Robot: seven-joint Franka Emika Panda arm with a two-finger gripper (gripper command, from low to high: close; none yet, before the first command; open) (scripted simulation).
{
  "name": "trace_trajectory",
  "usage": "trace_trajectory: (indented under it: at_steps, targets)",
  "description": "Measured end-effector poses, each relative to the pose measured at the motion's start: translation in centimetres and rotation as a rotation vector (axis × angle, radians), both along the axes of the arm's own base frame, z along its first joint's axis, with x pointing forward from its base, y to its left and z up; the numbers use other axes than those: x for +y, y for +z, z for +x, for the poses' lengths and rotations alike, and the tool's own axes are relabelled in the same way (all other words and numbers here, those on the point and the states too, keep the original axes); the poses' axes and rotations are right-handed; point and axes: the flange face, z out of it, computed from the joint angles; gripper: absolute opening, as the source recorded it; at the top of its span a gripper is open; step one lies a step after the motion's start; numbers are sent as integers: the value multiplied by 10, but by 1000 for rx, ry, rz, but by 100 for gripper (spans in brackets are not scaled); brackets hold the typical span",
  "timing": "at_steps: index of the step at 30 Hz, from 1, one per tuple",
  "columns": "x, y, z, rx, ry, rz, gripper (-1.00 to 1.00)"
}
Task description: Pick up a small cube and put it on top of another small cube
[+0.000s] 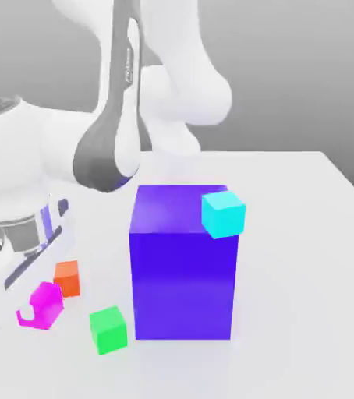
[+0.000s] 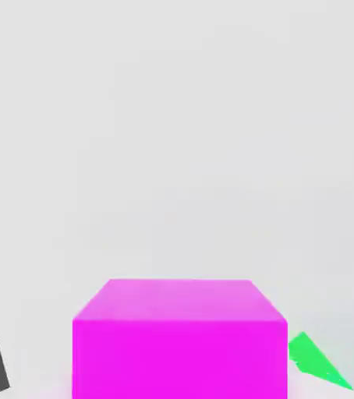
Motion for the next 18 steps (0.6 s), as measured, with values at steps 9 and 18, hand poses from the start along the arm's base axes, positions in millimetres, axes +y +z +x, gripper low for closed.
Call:
trace_trajectory:
  at_steps: [9,18]
  targets:
    - [50,-7,-39,5,192,-40,-100]
    - [51,-56,-40,4,196,-40,-100]
